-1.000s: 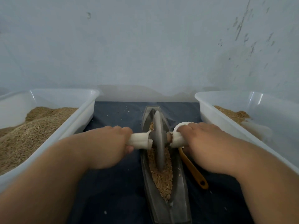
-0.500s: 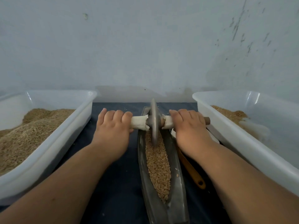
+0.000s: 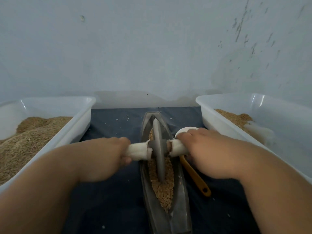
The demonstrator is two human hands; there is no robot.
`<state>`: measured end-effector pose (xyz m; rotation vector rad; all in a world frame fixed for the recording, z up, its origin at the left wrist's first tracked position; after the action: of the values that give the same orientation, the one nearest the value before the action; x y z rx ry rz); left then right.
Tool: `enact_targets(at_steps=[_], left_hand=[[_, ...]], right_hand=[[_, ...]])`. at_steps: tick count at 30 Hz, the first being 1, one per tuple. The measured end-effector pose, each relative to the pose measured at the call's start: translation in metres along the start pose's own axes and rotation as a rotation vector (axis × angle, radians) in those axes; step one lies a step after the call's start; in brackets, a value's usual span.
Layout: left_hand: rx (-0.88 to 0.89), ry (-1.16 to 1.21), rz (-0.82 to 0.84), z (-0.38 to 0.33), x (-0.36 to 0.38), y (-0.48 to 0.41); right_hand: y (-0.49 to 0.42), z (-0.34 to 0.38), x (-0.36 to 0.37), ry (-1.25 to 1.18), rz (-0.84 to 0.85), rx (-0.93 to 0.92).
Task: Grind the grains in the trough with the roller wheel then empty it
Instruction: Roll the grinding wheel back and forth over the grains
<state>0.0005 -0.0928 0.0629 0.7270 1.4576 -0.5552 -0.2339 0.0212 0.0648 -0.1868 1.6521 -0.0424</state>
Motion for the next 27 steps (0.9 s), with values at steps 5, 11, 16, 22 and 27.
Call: enact_targets(at_steps=[5, 11, 16, 22, 27], left_hand=[[0.016, 0.022, 0.086, -0.005, -0.007, 0.011], [-0.055, -0.064, -0.136, 0.002, 0.008, -0.015], [-0.164, -0.207, -0.562, 0.000, 0.031, -0.046], [-0.143, -0.233, -0.479, 0.002, 0.027, -0.041], [-0.002, -0.051, -0.136, 0.001, 0.003, -0.005]], right_hand=[[0.013, -0.001, -0.009, -0.080, 0.230, 0.007], [-0.018, -0.003, 0.022, 0.040, -0.135, 0.091], [-0.052, -0.009, 0.048, 0.076, -0.245, 0.226], [-0.042, -0.008, 0.043, 0.040, -0.193, 0.188], [-0.007, -0.007, 0.015, -0.003, -0.057, 0.028]])
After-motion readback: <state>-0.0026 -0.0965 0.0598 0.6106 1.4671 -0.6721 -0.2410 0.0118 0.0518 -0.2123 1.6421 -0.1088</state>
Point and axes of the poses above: each hand's wrist, its own y-axis away from the middle knuckle, its own x-axis out of the palm, z = x × y, the point moved 1 cm from there along -y, towards the middle knuckle
